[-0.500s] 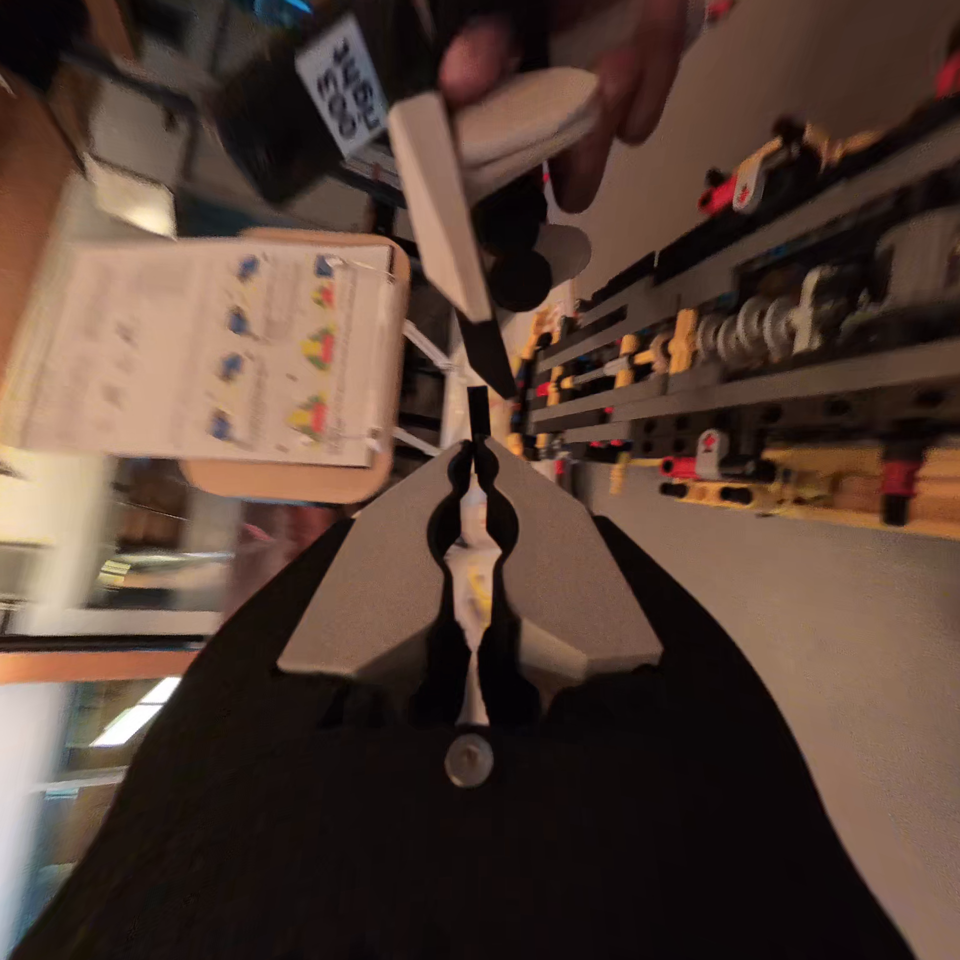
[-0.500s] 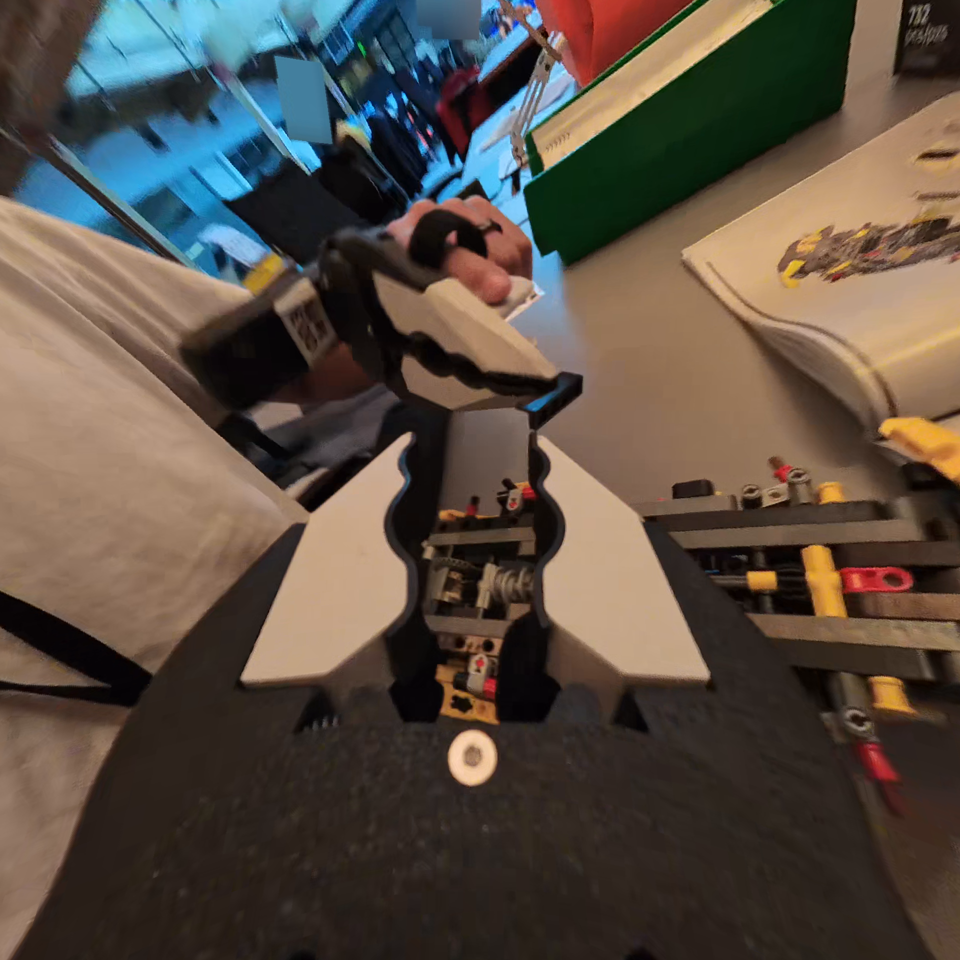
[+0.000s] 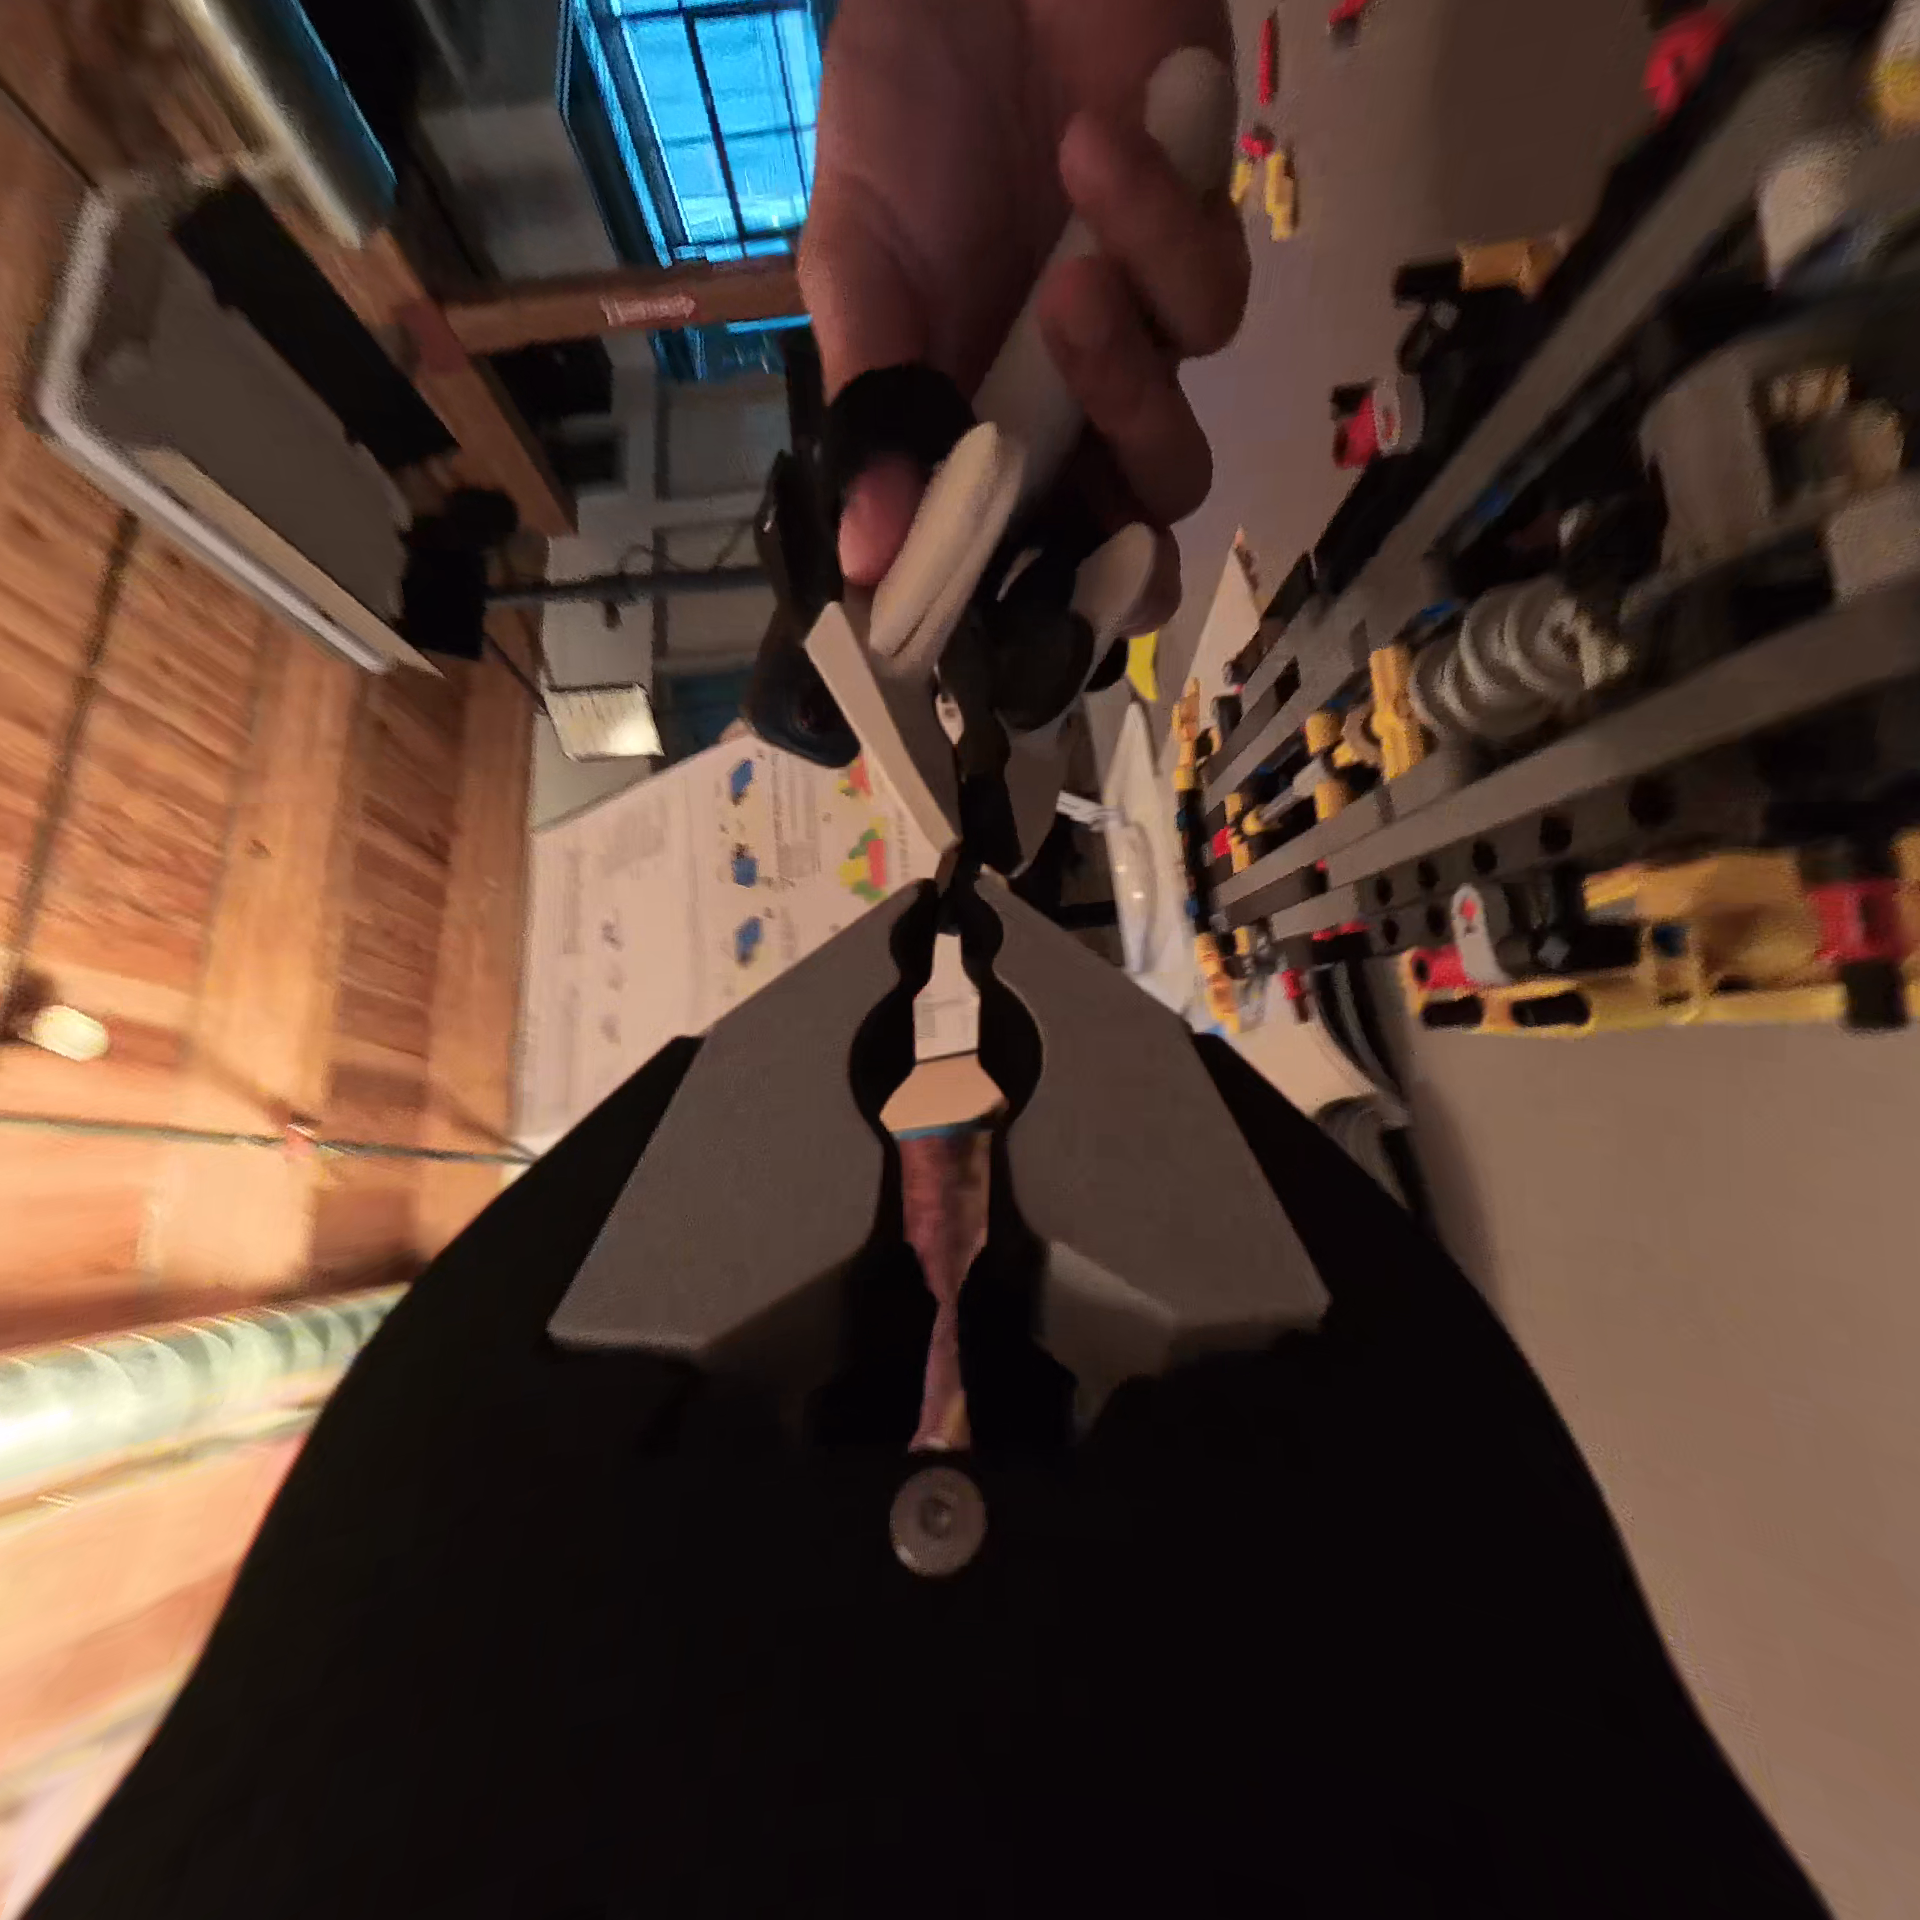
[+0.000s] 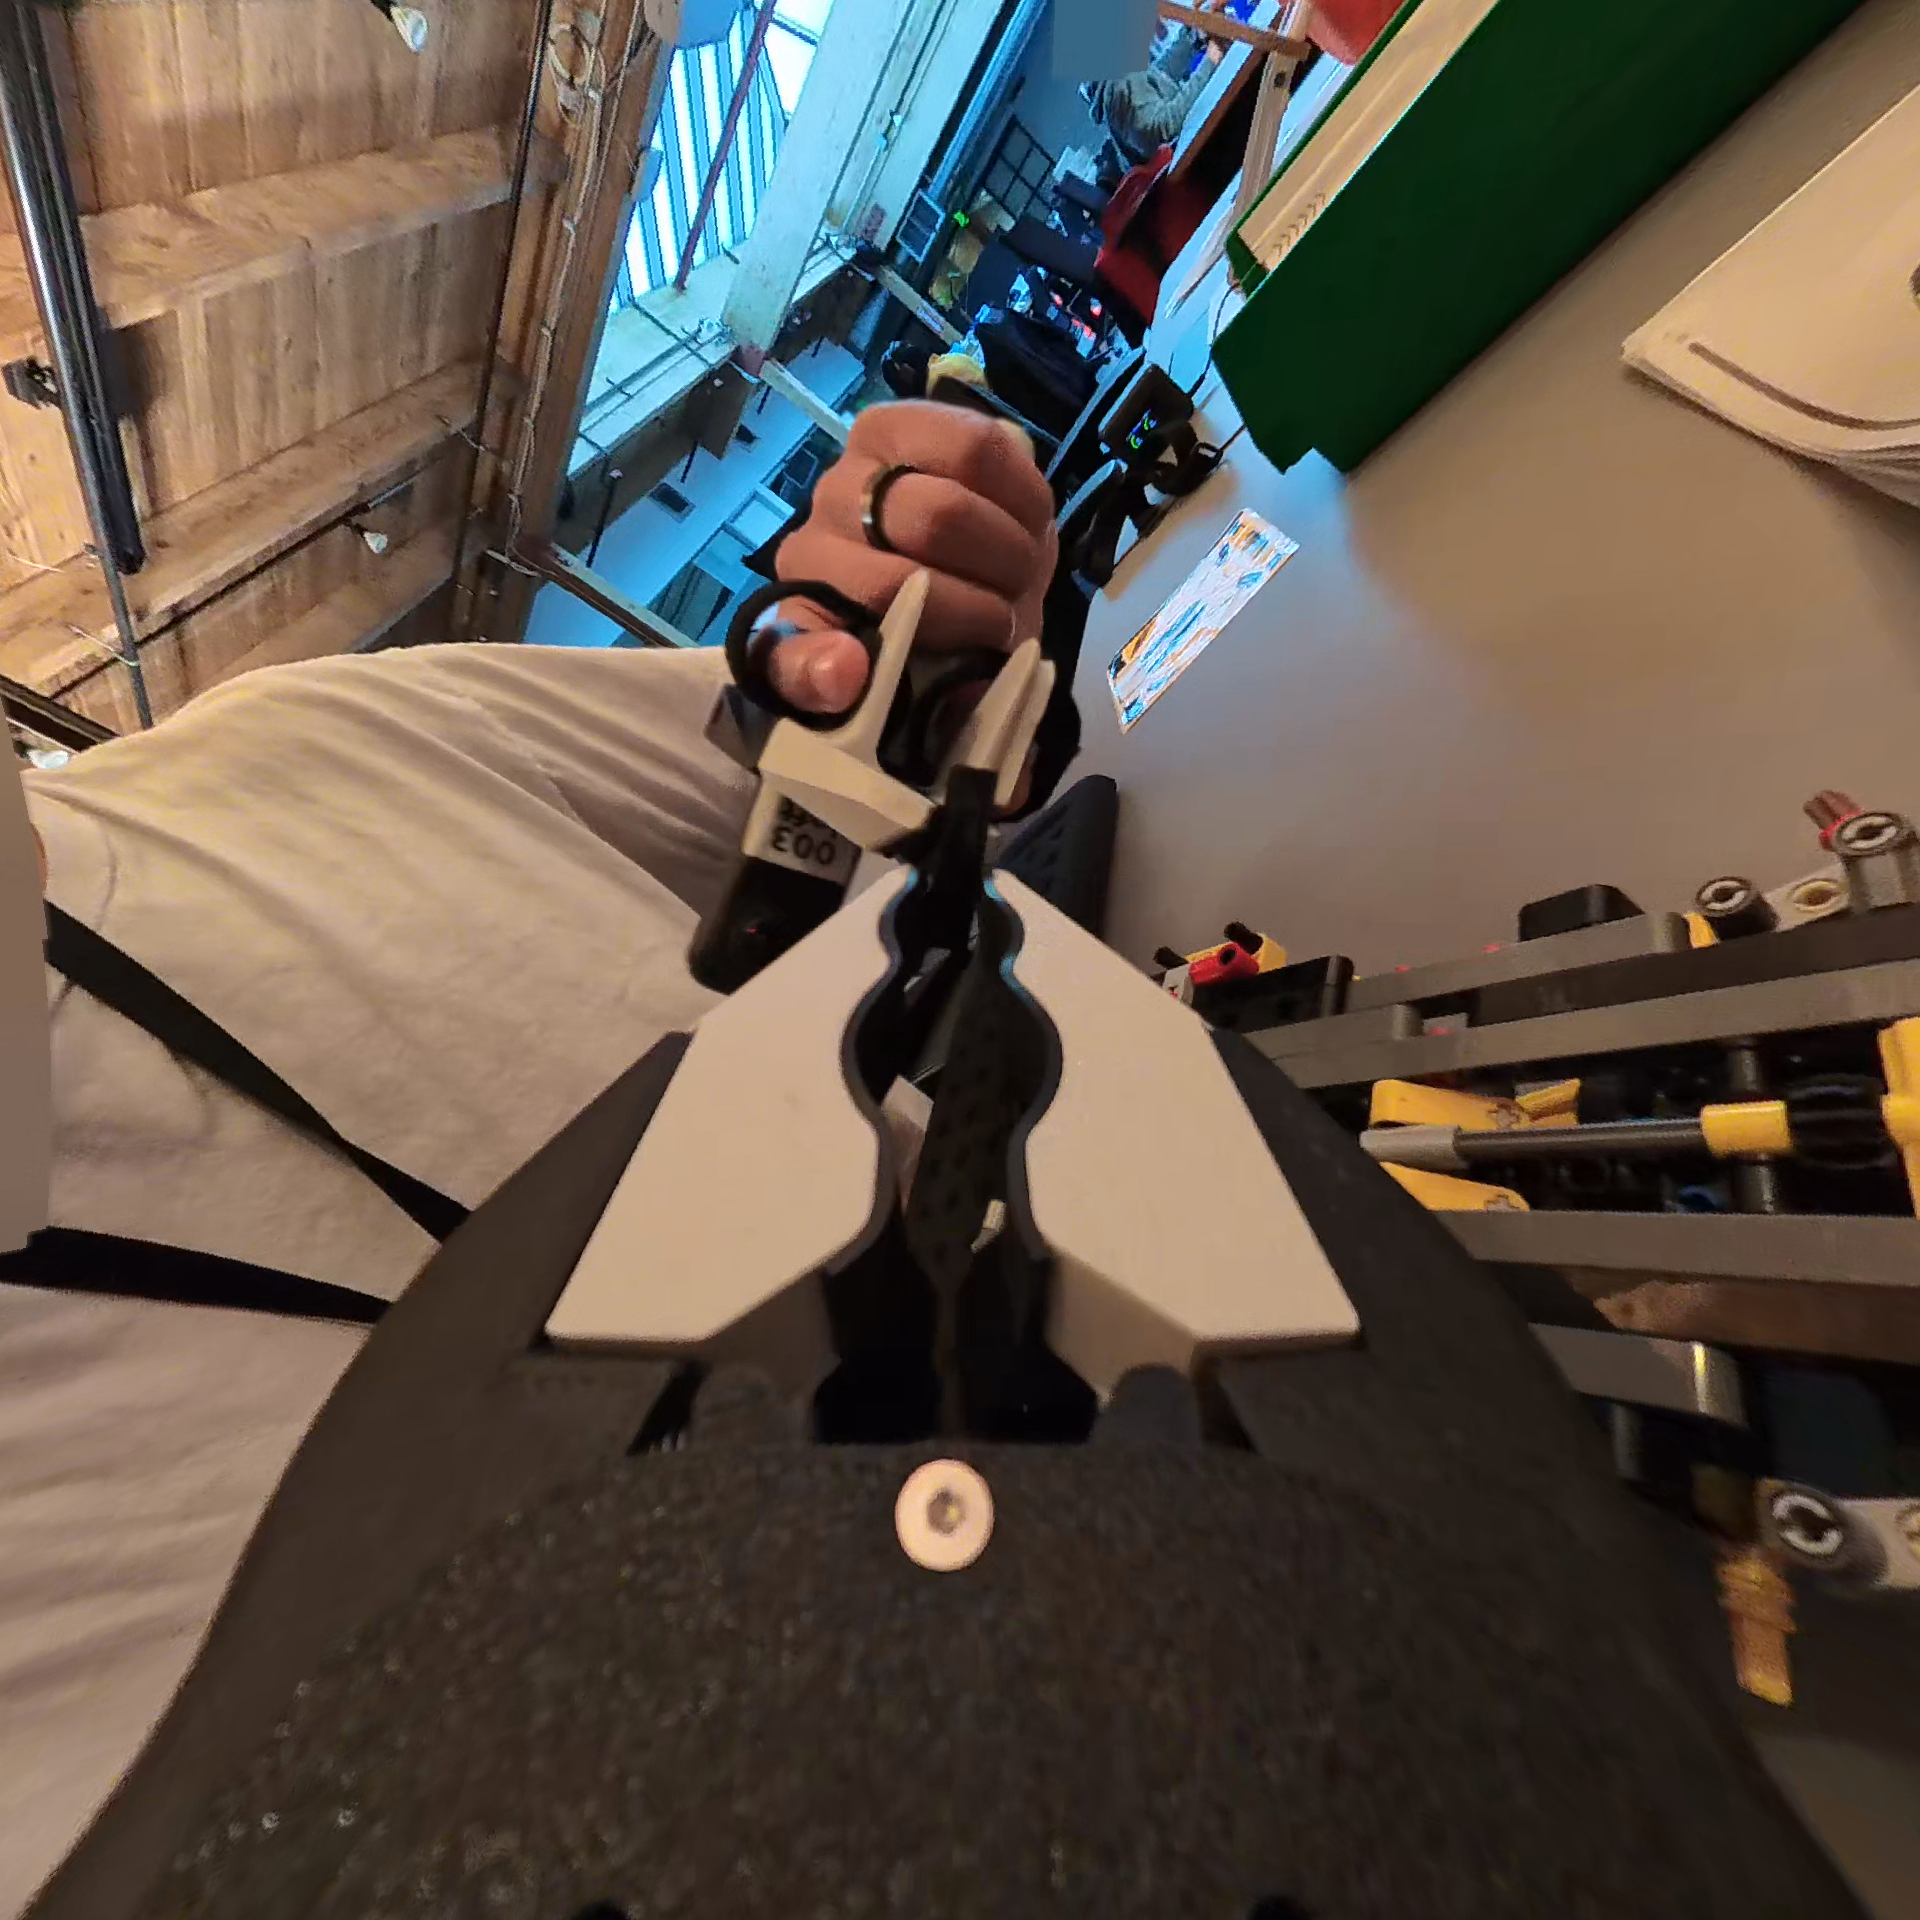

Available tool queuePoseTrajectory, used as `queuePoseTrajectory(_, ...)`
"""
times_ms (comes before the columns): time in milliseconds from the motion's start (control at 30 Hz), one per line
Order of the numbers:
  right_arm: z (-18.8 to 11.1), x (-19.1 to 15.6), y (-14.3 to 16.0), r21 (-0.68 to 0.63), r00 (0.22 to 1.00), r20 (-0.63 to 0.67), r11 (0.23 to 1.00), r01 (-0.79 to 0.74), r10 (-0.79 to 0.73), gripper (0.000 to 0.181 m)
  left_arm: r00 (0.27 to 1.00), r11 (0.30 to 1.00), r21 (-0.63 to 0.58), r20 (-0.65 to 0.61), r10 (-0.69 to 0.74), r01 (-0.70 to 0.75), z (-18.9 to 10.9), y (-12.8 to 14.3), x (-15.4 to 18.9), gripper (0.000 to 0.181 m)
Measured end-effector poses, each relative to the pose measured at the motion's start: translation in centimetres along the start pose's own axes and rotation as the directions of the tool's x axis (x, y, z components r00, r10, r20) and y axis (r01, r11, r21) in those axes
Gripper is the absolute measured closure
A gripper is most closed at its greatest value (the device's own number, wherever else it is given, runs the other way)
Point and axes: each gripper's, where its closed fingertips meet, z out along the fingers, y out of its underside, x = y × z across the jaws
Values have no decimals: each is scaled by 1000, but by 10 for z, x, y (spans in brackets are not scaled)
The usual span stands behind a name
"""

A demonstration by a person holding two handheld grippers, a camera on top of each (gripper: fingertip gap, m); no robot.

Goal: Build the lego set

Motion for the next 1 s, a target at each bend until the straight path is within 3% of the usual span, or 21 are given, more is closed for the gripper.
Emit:
queuePoseTrajectory(67, -1, 2, 3, -3, 1000, -14, 1000, 14, -14, 174, 992, 992, -13, -26, -122, 122, -1, -1, 2, 178)
queuePoseTrajectory(233, -4, 3, 2, 15, 999, 13, 999, -33, 33, 166, 976, 975, -76, -40, -213, 210, 2, 2, 8, 181)
queuePoseTrajectory(333, -23, 8, -10, 84, 998, -67, 996, 19, -14, 152, 878, 874, -129, -47, -476, 468, 1, 15, 8, 181)
queuePoseTrajectory(400, -45, 13, -18, 122, 983, -171, 988, 93, -71, 153, 702, 702, -181, -74, -708, 689, -1, 27, 15, 181)
queuePoseTrajectory(467, -66, 14, -24, 164, 960, -256, 974, 159, -113, 156, 416, 434, -228, -126, -901, 872, -2, 32, 27, 181)
queuePoseTrajectory(533, -84, 20, -26, 180, 923, -352, 957, 226, -152, 158, 90, 138, -302, -166, -982, 943, -2, 37, 39, 181)
queuePoseTrajectory(633, -98, 28, -21, 186, 862, -458, 924, 333, -218, 159, -388, -278, -412, -213, -896, 868, -2, 38, 48, 181)
queuePoseTrajectory(733, -98, 43, -4, 98, 785, -541, 904, 415, -302, 156, -721, -542, -515, -254, -644, 665, -1, 34, 46, 181)
queuePoseTrajectory(767, -96, 47, 3, 49, 757, -558, 898, 438, -339, 155, -793, -596, -544, -253, -555, 591, 0, 32, 46, 181)
queuePoseTrajectory(833, -91, 52, 13, -49, 699, -578, 873, 485, -421, 155, -868, -650, -586, -224, -443, 483, 3, 33, 51, 181)
queuePoseTrajectory(900, -88, 54, 15, -102, 649, -592, 843, 529, -479, 156, -908, -672, -620, -183, -377, 404, 6, 34, 59, 181)
queuePoseTrajectory(1000, -86, 59, 17, -100, 664, -590, 858, 504, -459, 156, -935, -685, -647, -132, -330, 334, 9, 34, 69, 181)
